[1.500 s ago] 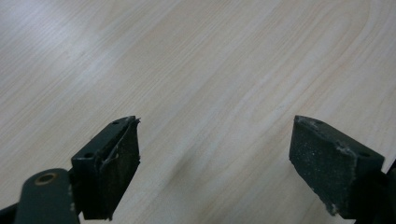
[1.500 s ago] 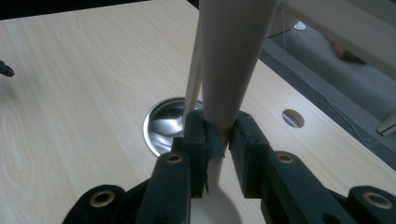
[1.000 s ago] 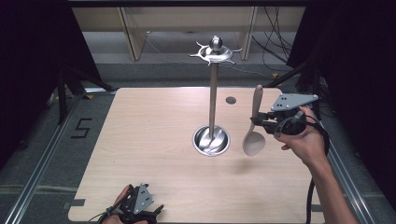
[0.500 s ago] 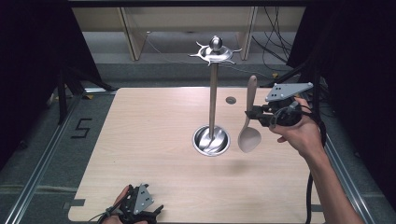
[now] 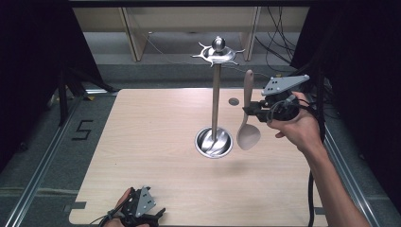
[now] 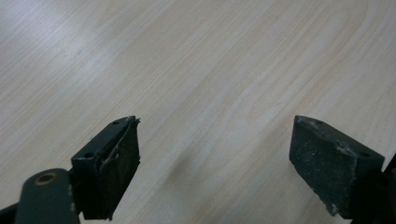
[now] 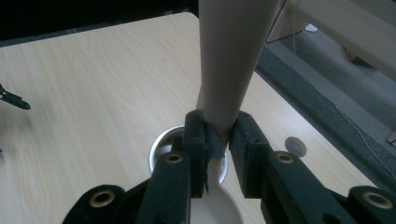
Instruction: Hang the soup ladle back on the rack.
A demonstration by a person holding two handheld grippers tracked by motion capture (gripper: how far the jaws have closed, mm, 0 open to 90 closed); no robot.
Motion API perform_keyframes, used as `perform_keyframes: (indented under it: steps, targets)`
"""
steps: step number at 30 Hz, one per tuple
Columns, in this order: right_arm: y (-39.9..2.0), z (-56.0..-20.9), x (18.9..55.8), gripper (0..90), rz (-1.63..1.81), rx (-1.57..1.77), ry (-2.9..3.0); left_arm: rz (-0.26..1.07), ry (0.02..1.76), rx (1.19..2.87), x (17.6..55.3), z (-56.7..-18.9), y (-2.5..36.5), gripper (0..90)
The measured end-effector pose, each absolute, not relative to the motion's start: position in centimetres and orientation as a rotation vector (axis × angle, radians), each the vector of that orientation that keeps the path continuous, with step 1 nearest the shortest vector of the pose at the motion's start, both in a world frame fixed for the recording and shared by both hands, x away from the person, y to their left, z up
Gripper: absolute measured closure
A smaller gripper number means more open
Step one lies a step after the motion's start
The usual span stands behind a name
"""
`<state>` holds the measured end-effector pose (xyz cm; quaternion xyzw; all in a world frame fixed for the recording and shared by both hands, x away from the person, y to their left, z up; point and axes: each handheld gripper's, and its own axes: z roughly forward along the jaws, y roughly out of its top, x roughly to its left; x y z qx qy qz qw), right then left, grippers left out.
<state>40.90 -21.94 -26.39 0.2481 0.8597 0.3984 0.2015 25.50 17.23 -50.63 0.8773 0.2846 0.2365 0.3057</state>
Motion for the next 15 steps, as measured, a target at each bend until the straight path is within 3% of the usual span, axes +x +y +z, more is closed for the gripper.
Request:
perform_keyframes:
  steps: [15]
  targets:
    - [-21.2, -26.1, 42.4, 77.3, 1.114, 0.693, 2.425, 0.629, 0.758, 2.31, 25.5, -50.6, 17.3, 15.6]
